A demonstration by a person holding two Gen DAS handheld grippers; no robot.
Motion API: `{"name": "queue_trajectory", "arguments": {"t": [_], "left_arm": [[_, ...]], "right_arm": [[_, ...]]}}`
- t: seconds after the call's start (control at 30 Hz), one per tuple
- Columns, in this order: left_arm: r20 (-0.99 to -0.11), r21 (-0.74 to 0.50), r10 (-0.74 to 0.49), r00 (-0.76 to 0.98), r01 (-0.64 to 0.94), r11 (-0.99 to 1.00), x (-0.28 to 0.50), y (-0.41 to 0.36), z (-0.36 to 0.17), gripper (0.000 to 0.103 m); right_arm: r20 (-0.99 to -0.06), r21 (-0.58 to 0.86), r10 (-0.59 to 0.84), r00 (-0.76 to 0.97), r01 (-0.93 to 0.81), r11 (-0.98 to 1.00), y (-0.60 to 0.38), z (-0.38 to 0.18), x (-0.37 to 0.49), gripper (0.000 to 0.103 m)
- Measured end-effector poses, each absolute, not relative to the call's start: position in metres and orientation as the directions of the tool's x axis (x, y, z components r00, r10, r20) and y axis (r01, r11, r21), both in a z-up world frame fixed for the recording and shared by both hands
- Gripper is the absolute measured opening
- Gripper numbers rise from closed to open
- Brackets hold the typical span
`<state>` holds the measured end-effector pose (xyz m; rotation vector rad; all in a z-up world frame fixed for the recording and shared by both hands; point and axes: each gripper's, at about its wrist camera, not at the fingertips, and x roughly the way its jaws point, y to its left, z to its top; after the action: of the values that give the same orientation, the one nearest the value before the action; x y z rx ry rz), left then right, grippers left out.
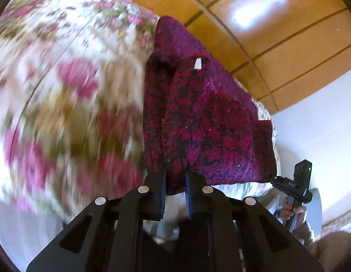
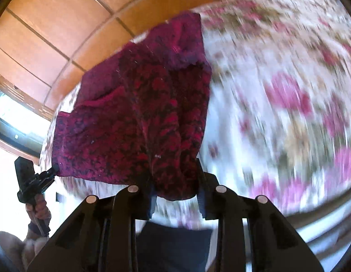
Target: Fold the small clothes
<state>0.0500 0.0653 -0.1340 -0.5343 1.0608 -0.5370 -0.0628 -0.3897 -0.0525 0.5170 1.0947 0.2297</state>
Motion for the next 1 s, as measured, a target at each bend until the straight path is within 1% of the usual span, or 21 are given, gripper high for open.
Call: {"name": "queue_trajectory", "arguments": {"t": [0.07,0.13,0.17,0.2,0.23,0.27,0.3,0.4,0.47,0.53,0.57,0.63,0.7,0.77,0.8,0.87,0.9,1.0], "left_arm": [[-0.67,-0.635,-0.637,0.38,0.15,0.757,0.035,0.064,-0.133,0.012],[-0.692,-0.596,-0.61,0.387,0.171,0.785,0.033,0.059,-0.128,0.018],[-0.703,-0.577,-0.59,0.396,0.168,0.8,0.034,0.059,-0.124,0.018],[-0.704,-0.575,-0.59,0.394,0.172,0.8,0.038,0.058,-0.122,0.024],[-0.701,-0.568,-0.59,0.401,0.185,0.802,0.042,0.058,-0.115,0.038],[-0.702,-0.555,-0.576,0.418,0.186,0.811,0.047,0.059,-0.112,0.045],[-0.7,-0.54,-0.562,0.441,0.189,0.82,0.049,0.06,-0.106,0.054],[-0.682,-0.521,-0.553,0.48,0.212,0.827,0.066,0.057,-0.096,0.054],[-0.679,-0.479,-0.539,0.498,0.255,0.84,0.076,0.046,-0.09,0.054],[-0.689,-0.443,-0.536,0.488,0.301,0.844,0.084,0.036,-0.091,0.054],[-0.702,-0.419,-0.52,0.488,0.308,0.854,0.087,0.031,-0.092,0.054],[-0.713,-0.397,-0.518,0.472,0.337,0.854,0.095,0.019,-0.095,0.054],[-0.714,-0.382,-0.521,0.468,0.364,0.85,0.102,0.008,-0.098,0.054],[-0.716,-0.363,-0.524,0.461,0.395,0.844,0.104,0.003,-0.099,0.035],[-0.726,-0.332,-0.502,0.47,0.4,0.854,0.104,0.001,-0.1,0.018],[-0.72,-0.327,-0.494,0.487,0.39,0.861,0.098,0.005,-0.096,0.013],[-0.699,-0.362,-0.516,0.494,0.378,0.852,0.096,0.013,-0.093,0.013],[-0.635,-0.424,-0.558,0.534,0.362,0.83,0.085,0.031,-0.076,0.013]], "right_arm": [[-0.794,0.503,0.426,0.435,0.076,0.861,-0.388,-0.055,-0.074,0.027],[-0.803,0.482,0.411,0.432,0.062,0.874,-0.386,-0.054,-0.072,0.03],[-0.811,0.457,0.386,0.441,0.064,0.887,-0.385,-0.05,-0.068,0.04],[-0.81,0.45,0.376,0.45,0.064,0.891,-0.386,-0.047,-0.065,0.048],[-0.804,0.447,0.371,0.466,0.061,0.892,-0.387,-0.042,-0.062,0.053],[-0.794,0.427,0.347,0.5,0.052,0.903,-0.386,-0.033,-0.058,0.062],[-0.79,0.403,0.323,0.522,0.044,0.914,-0.384,-0.027,-0.055,0.068],[-0.775,0.338,0.27,0.571,0.013,0.941,-0.375,-0.012,-0.038,0.07],[-0.776,0.278,0.236,0.585,-0.019,0.961,-0.363,-0.008,-0.023,0.07],[-0.782,0.225,0.207,0.589,-0.044,0.973,-0.351,-0.011,-0.009,0.069],[-0.786,0.209,0.198,0.585,-0.051,0.977,-0.347,-0.013,-0.004,0.066],[-0.806,0.157,0.169,0.568,-0.07,0.985,-0.335,-0.021,0.008,0.057],[-0.823,0.108,0.135,0.551,-0.082,0.991,-0.332,-0.029,0.013,0.041],[-0.832,0.1,0.13,0.539,-0.086,0.991,-0.333,-0.033,0.011,0.027],[-0.832,0.114,0.138,0.538,-0.077,0.99,-0.336,-0.033,0.009,0.024],[-0.827,0.153,0.164,0.537,-0.065,0.986,-0.343,-0.028,0.003,0.018],[-0.817,0.181,0.188,0.545,-0.068,0.981,-0.345,-0.021,-0.001,0.016],[-0.78,0.228,0.235,0.58,-0.085,0.97,-0.349,0.007,-0.011,0.016]]}}
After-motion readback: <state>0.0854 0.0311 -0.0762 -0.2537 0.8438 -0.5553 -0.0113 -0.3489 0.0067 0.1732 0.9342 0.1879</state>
